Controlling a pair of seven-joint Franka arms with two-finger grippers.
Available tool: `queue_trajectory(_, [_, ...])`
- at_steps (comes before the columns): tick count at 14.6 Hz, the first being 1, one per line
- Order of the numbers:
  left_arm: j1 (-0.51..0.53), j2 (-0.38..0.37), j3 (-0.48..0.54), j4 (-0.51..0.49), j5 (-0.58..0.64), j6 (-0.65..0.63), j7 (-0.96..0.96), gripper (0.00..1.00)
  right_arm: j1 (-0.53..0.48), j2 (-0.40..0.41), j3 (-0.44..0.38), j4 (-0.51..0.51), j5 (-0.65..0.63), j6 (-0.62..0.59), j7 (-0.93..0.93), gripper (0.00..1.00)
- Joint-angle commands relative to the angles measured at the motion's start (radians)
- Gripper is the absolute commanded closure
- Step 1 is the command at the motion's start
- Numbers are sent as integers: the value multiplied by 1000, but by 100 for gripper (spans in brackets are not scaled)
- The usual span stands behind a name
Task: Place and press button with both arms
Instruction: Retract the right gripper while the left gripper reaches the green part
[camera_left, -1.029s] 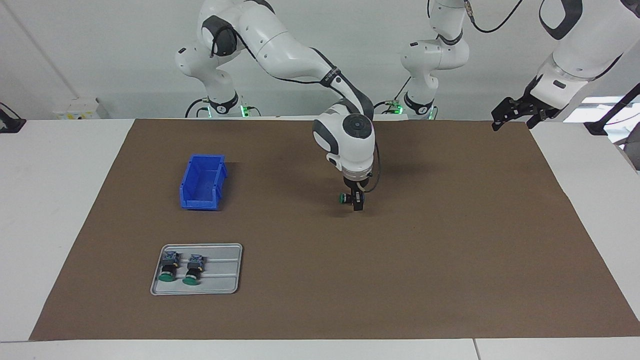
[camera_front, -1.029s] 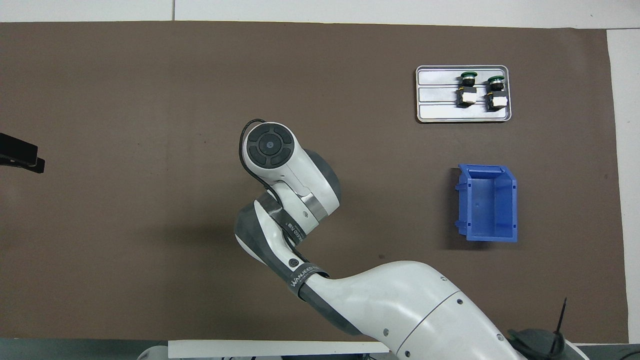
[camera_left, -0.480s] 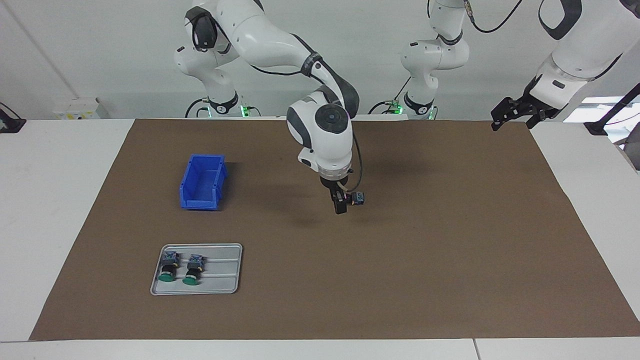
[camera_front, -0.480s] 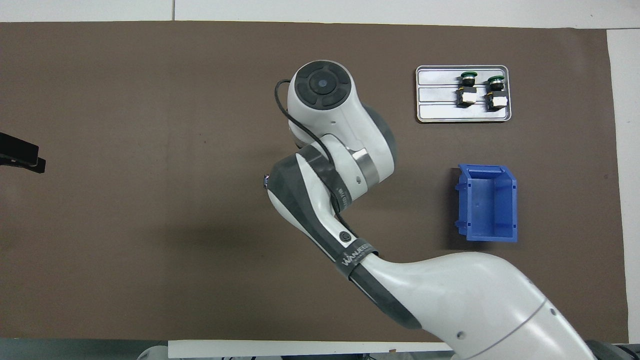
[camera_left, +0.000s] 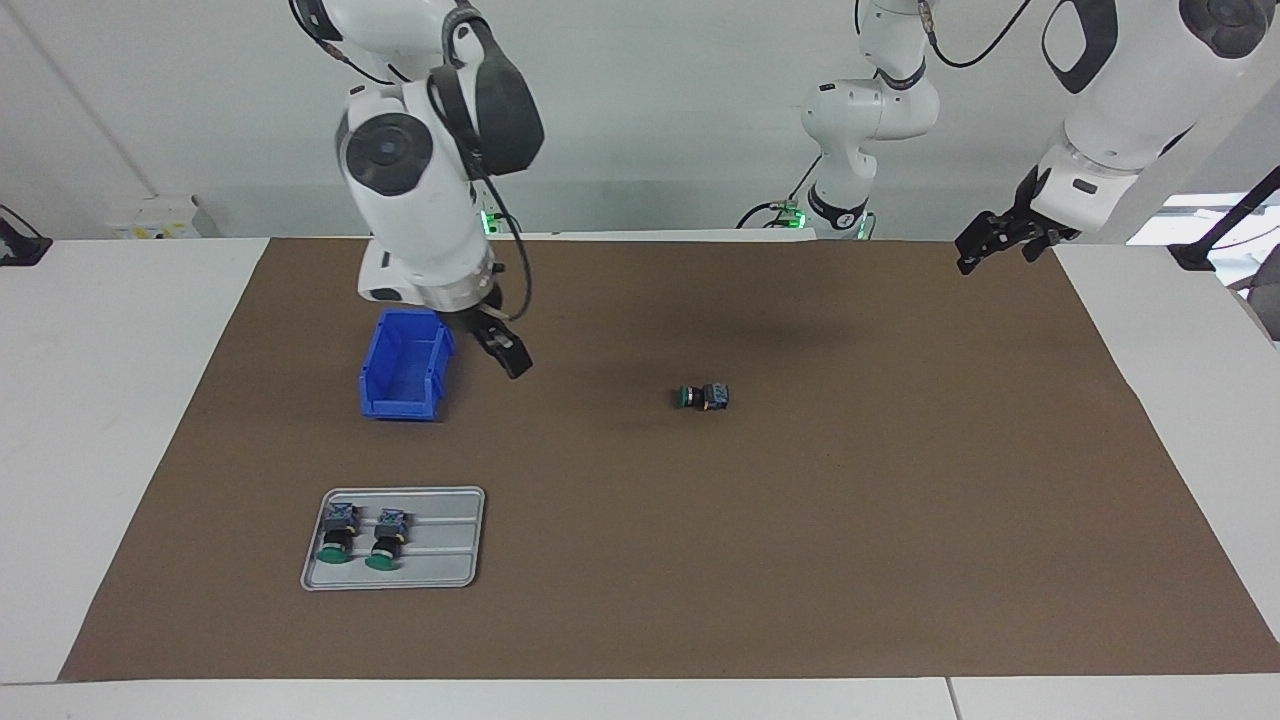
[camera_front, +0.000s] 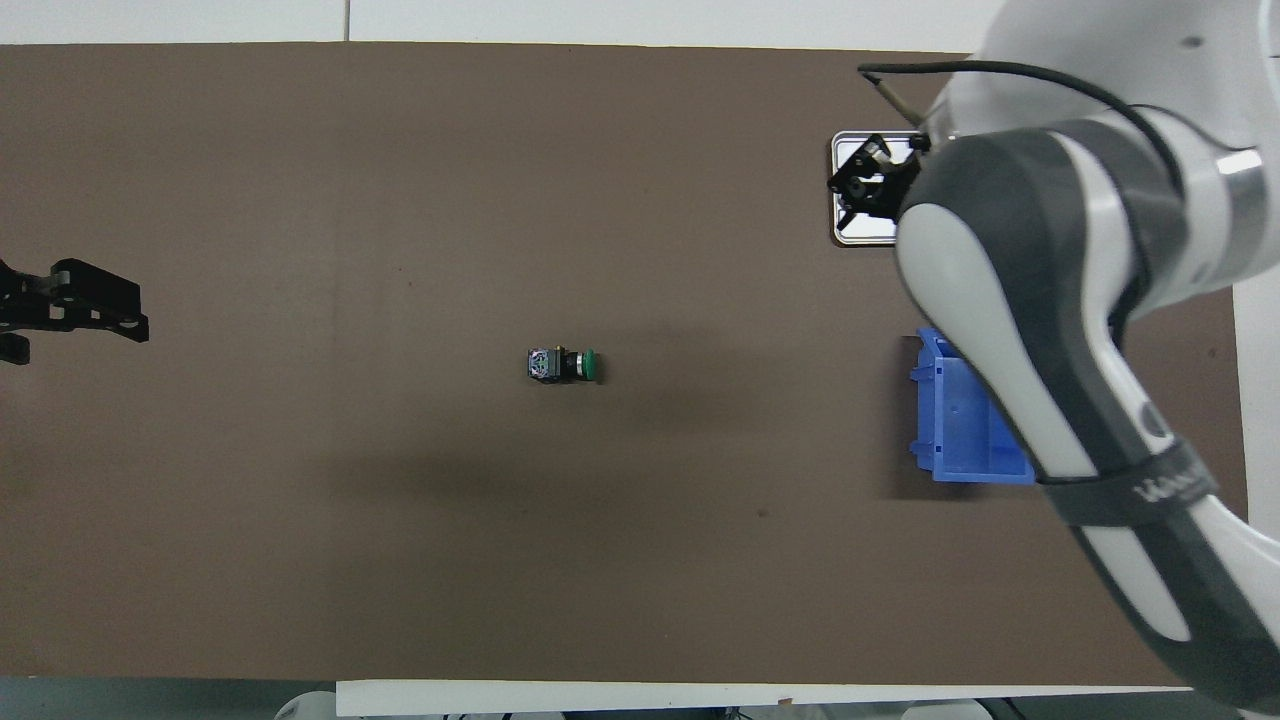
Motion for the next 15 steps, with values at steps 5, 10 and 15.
queue_trajectory(5, [-31,-56,1,-83,6,70,-79,0,-293,-159,11,-44,-15,-121,-645,1])
queue_trajectory(10, [-161,-10,-1,-112,-13,168,-498,0,-345,-176,10,-44,-137,-152,-953,1])
queue_trajectory(15, [-293,82,-1,-132,-49,280,-900,0,-339,-168,2,-44,-127,-140,-1010,1])
